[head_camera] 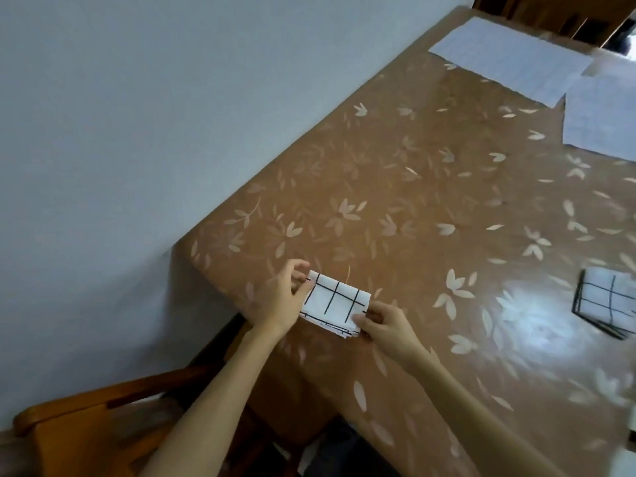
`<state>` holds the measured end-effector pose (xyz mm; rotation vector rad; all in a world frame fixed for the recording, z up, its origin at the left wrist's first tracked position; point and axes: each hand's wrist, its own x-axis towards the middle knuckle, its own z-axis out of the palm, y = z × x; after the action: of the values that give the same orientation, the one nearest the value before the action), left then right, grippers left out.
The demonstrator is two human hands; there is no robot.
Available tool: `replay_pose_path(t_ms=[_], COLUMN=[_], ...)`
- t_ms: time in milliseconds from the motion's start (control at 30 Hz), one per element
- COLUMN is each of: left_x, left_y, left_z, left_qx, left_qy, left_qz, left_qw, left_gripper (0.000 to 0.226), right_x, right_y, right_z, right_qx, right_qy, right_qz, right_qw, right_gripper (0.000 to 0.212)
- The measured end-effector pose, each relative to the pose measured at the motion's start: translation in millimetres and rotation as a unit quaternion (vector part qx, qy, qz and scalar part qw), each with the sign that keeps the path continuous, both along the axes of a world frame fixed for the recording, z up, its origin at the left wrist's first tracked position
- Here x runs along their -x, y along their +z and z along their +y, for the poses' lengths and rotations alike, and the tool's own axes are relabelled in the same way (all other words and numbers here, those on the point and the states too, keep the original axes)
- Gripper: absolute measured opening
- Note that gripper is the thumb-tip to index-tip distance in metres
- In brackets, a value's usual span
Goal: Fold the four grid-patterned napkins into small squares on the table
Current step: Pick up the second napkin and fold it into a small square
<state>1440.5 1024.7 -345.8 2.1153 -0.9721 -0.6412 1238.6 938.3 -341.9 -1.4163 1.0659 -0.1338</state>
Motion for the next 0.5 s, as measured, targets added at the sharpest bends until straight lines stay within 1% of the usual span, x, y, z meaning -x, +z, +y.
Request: replay_pose_path(t_ms=[33, 100, 133, 200, 267, 333, 400, 467, 500], left_x=[2, 7, 9, 12, 14, 14, 16, 18, 20], left_y=[-6, -18, -24, -36, -45, -52, -57, -60, -60], left_z=[-1, -4, -6, -6, -6, -5, -3, -2, -1], left_qx=[-0.010, -0.024, -0.028, -0.040, -0.052, -0.054, -0.069, -0.082, -0.084], left_qy=[-0.005, -0.023, -0.033, -0.051, -0.080, -0.114, -0.145, -0.125, -0.139], left_qz=[-0.006, -0.023, -0.035, -0.057, -0.089, -0.131, -0.183, -0.190, -0.204], left_qw=[1.000, 0.999, 0.998, 0.996, 0.991, 0.983, 0.970, 0.970, 0.965], left_gripper=[0.025, 0.026, 0.025, 0.025, 0.025, 0.026, 0.030, 0.038, 0.043], right_x=[1, 0, -2, -5, -9, -12, -14, -13, -11], right_y=[-7, -20, -24, -30, -37, -43, -46, -44, -48], right_z=[1, 3, 5, 8, 10, 13, 18, 21, 21], right_qx=[-0.012, -0.033, -0.036, -0.023, 0.006, 0.054, 0.130, 0.245, 0.313], right_qy=[-0.008, -0.037, -0.048, -0.050, -0.029, 0.011, 0.074, 0.113, 0.128], right_qz=[0.011, 0.031, 0.045, 0.071, 0.085, 0.110, 0.166, 0.231, 0.245], right_qw=[1.000, 0.998, 0.997, 0.996, 0.996, 0.992, 0.975, 0.935, 0.909], right_gripper=[0.002, 0.023, 0.031, 0.040, 0.046, 0.048, 0.049, 0.052, 0.056])
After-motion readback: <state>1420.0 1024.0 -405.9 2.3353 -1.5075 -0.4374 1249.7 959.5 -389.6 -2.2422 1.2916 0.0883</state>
